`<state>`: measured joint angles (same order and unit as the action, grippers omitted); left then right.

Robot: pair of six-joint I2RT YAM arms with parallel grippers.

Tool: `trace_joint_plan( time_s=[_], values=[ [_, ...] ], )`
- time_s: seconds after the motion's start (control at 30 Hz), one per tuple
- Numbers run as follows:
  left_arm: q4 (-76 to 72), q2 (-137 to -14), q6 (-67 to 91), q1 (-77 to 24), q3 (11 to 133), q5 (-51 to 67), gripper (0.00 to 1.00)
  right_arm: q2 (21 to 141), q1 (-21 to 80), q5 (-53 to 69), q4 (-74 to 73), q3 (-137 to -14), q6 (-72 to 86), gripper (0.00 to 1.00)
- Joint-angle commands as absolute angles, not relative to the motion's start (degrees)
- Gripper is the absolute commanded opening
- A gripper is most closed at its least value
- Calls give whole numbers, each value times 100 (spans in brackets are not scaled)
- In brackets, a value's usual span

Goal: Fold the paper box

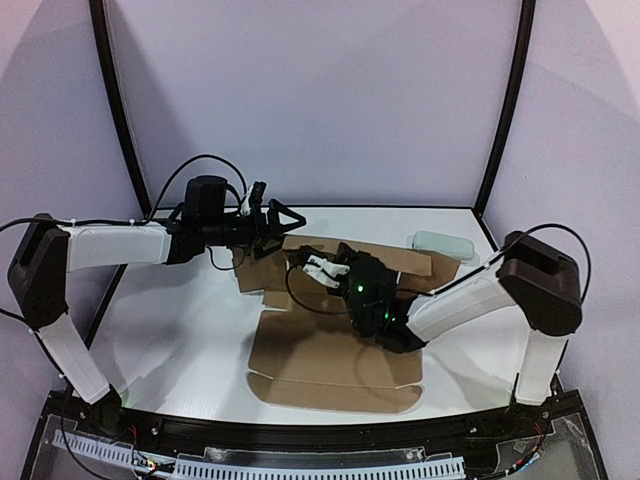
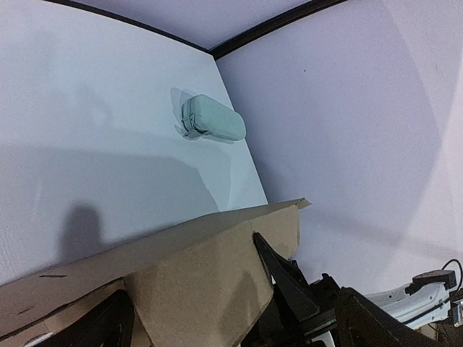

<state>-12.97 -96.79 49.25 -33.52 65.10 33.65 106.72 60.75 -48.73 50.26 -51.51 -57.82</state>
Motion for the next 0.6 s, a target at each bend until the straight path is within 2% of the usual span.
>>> trace_joint_plan(
  time_s=[0.0,0.23,0.43,0.5,0.57],
  values=[
    [-1288,-9560,4921,-3419,6396,3359,99,11544,6480,-4960,5102,-4745,-6170,7],
    [-1087,-9471,5117,-3420,6399,3189,99,11517,6494,-5128,4706,-4816,-5671,10],
    [-1517,-9304,5543,-3419,6218,3581,99,11434,6491,-5160,4493,-4966,-5567,9],
    [-1352,-9164,5411,-3419,6232,3552,99,11305,6441,-5115,4220,-5103,-5410,9],
    [-561,-9011,5107,-3419,6315,3258,99,11151,6312,-5052,3954,-5262,-5377,9]
  ],
)
